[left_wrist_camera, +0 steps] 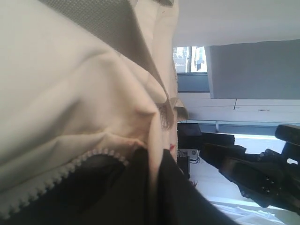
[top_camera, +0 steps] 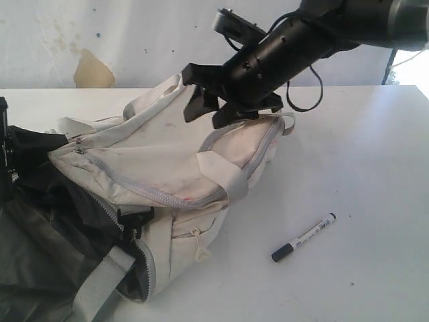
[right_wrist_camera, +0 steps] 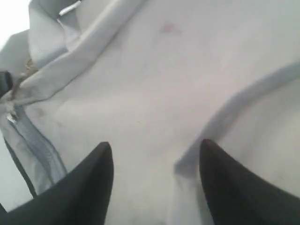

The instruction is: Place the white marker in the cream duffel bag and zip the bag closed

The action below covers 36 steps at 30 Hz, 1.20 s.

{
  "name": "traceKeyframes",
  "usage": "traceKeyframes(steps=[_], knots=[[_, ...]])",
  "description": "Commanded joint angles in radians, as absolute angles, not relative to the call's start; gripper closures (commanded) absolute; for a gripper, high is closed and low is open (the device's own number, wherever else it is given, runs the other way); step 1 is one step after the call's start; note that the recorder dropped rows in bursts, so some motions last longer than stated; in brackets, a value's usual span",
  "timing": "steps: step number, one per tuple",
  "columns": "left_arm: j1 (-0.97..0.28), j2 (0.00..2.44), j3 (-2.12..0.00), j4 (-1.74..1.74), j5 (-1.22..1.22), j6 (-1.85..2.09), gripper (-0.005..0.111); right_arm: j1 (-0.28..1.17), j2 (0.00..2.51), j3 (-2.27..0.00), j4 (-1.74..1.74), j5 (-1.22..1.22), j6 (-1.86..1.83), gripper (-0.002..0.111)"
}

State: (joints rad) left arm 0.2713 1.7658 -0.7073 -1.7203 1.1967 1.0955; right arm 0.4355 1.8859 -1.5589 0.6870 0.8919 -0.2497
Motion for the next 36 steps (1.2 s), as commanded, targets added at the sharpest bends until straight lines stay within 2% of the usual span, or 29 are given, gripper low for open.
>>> traceKeyframes(steps=[1,8,15,23,36], knots=[[0.276,1.75,-0.707,-1.744,1.221,1.103,0.107,0.539,1.877,-1.563,0.729,0.708,-0.262,0.056],[0.276,1.75,-0.707,-1.744,1.221,1.103,0.107,0.614,1.963,-1.641,0.733,0.759,-0.258,0.067],[0.276,1.75,-0.707,-1.744,1.221,1.103,0.107,0.646,2.053,-1.766,0.737,0.823,-0.258,0.068],[0.276,1.75,-0.707,-1.744,1.221,1.107,0.107,0.711,2.123,-1.885,0.746,0.751,-0.26,0.068],[0.276,1.75,-0.707,-1.734,1.221,1.144,0.107,0.76,2.183,-1.914,0.749,0.744,-0.266,0.068]])
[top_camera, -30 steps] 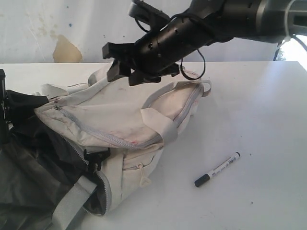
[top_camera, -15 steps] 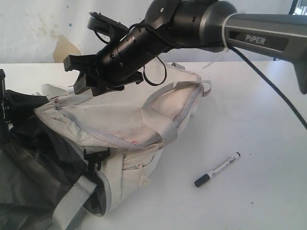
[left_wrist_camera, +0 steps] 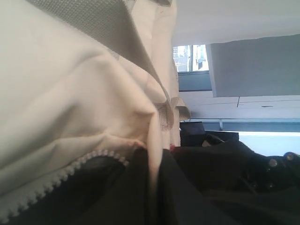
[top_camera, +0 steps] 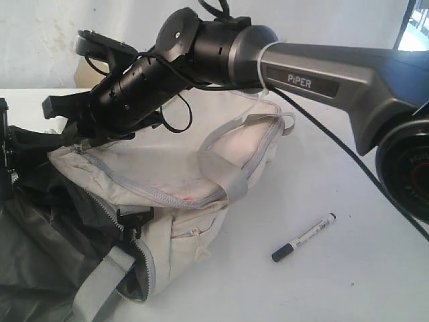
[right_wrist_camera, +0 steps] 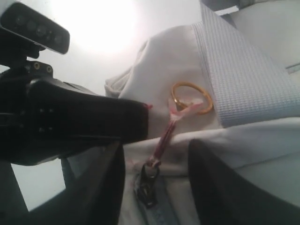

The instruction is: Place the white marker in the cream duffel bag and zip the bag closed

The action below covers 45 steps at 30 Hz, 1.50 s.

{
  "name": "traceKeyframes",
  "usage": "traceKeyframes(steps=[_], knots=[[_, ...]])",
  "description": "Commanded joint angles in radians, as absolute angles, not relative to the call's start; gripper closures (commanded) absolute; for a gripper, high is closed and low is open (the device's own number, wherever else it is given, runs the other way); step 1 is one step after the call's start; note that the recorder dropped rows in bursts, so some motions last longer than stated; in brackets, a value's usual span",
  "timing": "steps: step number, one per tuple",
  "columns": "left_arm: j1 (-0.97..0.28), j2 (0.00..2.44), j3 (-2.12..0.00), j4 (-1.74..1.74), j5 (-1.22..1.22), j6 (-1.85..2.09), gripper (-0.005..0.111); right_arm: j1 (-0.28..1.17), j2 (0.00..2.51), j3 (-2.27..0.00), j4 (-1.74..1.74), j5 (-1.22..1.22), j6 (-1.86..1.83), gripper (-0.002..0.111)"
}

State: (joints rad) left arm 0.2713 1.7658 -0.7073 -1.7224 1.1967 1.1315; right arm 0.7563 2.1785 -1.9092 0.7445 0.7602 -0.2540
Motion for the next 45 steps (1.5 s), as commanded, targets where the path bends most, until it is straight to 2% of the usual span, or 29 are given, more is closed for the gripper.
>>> traceKeyframes(steps=[1,11,33,35,39,45], knots=[[0.276,1.75,-0.707,-1.734,1.221,1.144,0.107,0.76,2.185,-1.914,0.75,0.739,-0.266,0.068],[0.276,1.75,-0.707,-1.732,1.221,1.147,0.107,0.769,2.196,-1.914,0.766,0.711,-0.266,0.078],[0.276,1.75,-0.707,-1.726,1.221,1.151,0.107,0.772,2.226,-1.914,0.811,0.691,-0.266,0.079],[0.276,1.75,-0.707,-1.726,1.221,1.151,0.107,0.772,2.236,-1.914,0.811,0.691,-0.266,0.086],[0.276,1.75,-0.707,-1.726,1.221,1.162,0.107,0.772,2.24,-1.914,0.811,0.693,-0.266,0.108],[0.276,1.75,-0.707,-1.718,1.221,1.16,0.107,0.767,2.231,-1.923,0.796,0.698,-0.269,0.108]])
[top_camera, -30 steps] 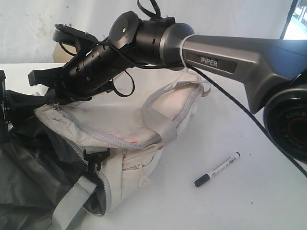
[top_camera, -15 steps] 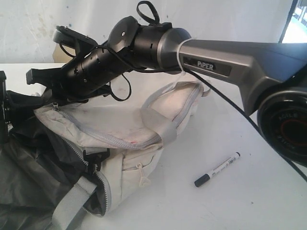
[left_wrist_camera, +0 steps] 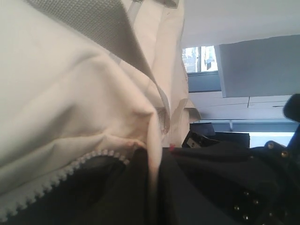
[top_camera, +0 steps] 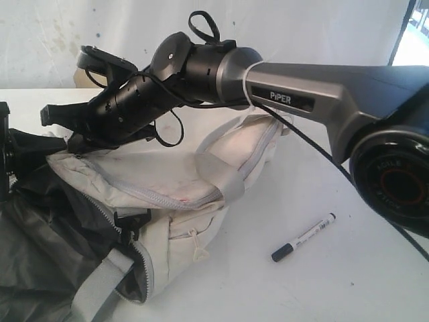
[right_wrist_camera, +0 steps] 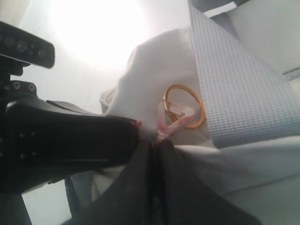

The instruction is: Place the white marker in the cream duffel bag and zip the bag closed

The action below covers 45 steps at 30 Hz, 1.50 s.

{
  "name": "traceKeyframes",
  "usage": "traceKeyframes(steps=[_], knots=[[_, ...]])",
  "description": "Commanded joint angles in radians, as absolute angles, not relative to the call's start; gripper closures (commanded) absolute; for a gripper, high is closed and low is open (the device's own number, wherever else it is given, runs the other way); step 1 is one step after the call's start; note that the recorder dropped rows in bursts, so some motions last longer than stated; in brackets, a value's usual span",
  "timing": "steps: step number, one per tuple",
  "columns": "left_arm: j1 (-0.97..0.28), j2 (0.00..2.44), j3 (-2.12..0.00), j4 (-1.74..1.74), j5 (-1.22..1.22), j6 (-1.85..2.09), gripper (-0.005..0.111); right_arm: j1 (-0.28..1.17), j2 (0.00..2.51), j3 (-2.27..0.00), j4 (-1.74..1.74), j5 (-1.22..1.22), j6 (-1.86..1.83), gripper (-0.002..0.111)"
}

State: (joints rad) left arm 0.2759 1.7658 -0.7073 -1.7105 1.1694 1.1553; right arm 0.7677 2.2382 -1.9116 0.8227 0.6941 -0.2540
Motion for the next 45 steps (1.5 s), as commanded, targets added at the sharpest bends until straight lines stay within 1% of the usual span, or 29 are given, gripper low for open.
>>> traceKeyframes(steps=[1,10,29,34,38,42,45], knots=[[0.276,1.752,-0.707,-1.718,1.221,1.147,0.107,0.765,2.223,-1.923,0.778,0.698,-0.269,0.108],[0.276,1.754,-0.707,-1.744,1.177,1.094,0.107,0.756,2.153,-1.923,0.682,0.769,-0.338,0.108],[0.278,1.754,-0.713,-1.744,1.12,0.885,0.107,0.756,2.093,-1.908,0.513,0.997,-0.307,0.108],[0.283,1.754,-0.72,-1.744,1.117,0.829,0.107,0.756,2.047,-1.88,0.377,1.041,-0.229,0.108],[0.306,1.754,-0.745,-1.744,1.125,0.802,0.107,0.756,2.002,-1.842,0.335,1.07,-0.223,0.108],[0.331,1.754,-0.762,-1.744,1.125,0.78,0.107,0.756,1.944,-1.779,0.309,1.068,-0.216,0.108],[0.336,1.754,-0.764,-1.744,1.103,0.78,0.107,0.756,1.878,-1.698,0.223,1.057,-0.173,0.108]])
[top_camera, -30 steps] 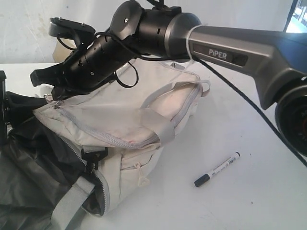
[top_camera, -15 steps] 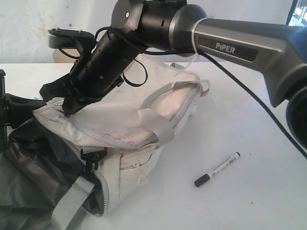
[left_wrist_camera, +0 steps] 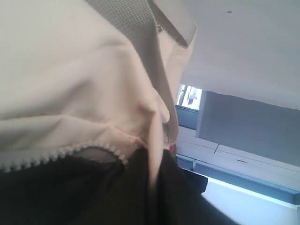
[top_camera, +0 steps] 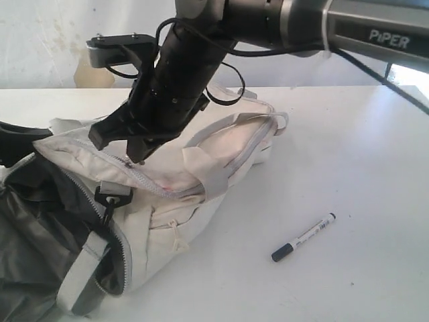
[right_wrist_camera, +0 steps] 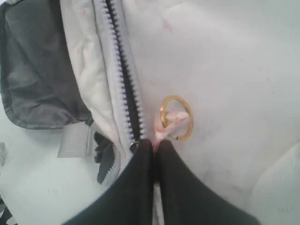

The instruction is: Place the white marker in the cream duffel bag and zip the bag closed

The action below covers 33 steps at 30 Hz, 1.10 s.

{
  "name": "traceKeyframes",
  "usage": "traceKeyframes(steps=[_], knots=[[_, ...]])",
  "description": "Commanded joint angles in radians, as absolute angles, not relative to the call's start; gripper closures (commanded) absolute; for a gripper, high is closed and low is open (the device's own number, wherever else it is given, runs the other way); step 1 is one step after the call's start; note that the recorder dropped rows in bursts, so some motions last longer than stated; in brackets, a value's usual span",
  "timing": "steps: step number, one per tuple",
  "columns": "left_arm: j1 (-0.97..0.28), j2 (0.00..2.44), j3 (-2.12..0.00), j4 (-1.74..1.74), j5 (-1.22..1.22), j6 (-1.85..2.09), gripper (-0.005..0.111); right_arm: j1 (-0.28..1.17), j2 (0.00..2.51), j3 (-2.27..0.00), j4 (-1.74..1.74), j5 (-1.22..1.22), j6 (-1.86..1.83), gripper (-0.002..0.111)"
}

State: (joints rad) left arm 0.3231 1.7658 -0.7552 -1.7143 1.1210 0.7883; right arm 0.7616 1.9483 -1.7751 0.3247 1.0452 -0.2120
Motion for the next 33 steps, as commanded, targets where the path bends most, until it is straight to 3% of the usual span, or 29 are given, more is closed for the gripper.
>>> traceKeyframes(steps=[1,13,26,29,33], knots=[[0.336,1.754,-0.764,-1.744,1.096,0.78,0.107,0.756,1.863,-1.681,0.208,1.057,-0.162,0.108],[0.336,1.754,-0.764,-1.744,1.072,0.819,0.107,0.756,1.614,-1.311,0.0,0.99,0.008,0.108],[0.336,1.752,-0.793,-1.744,1.209,1.233,0.107,0.756,1.601,-1.209,0.03,0.701,0.114,0.108],[0.336,1.752,-0.818,-1.71,1.201,1.234,0.097,0.756,1.601,-1.209,0.176,0.689,0.063,0.103],[0.336,1.752,-0.835,-1.683,1.193,1.238,0.07,0.756,1.601,-1.209,0.292,0.667,0.031,0.075]])
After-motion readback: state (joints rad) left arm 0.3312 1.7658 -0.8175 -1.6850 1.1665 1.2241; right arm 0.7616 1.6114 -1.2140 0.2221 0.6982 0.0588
